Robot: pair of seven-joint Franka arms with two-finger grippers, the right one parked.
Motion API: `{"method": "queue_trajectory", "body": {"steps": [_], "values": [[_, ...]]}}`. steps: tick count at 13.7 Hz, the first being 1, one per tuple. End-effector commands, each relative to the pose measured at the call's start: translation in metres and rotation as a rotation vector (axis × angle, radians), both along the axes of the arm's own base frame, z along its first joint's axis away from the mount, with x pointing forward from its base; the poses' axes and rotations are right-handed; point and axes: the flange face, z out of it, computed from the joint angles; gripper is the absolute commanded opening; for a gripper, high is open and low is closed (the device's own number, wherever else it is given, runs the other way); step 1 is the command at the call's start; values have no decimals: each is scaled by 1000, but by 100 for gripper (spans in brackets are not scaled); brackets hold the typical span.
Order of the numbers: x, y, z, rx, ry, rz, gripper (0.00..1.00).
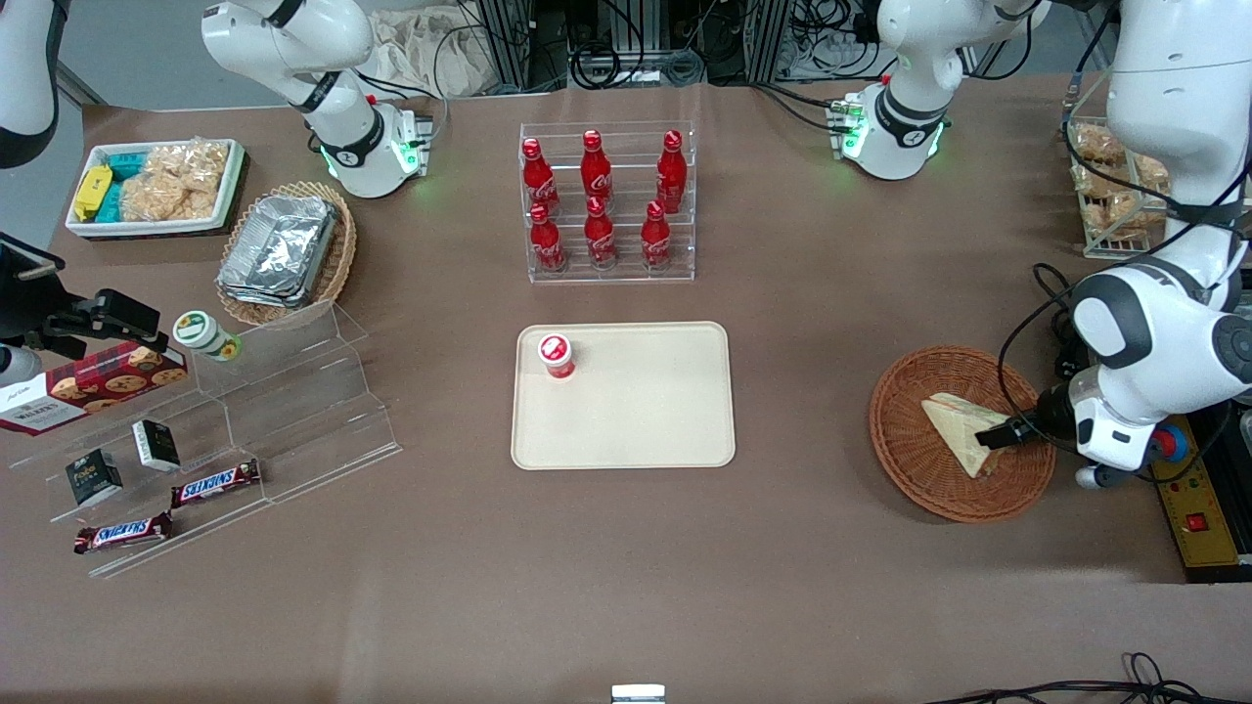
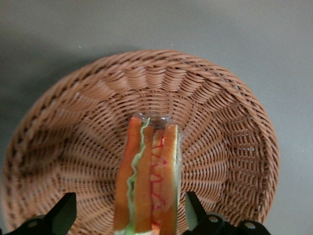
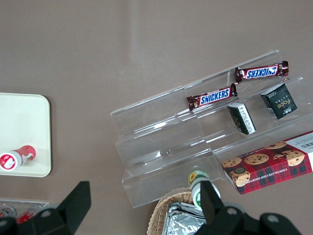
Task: Place sandwich from basket to tray
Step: 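Lower the left gripper onto the wrapped sandwich in the wicker basket and grasp it, then lift the sandwich out of the basket with the left gripper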
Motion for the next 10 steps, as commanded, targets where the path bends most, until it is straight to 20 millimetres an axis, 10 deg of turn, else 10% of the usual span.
{"method": "queue_trajectory", "body": {"steps": [1, 6, 10], "values": [[0, -6, 3, -28, -31, 30, 95], [1, -9, 17, -60, -39, 49, 11], [-8, -10, 104, -1, -46, -92, 0]]}}
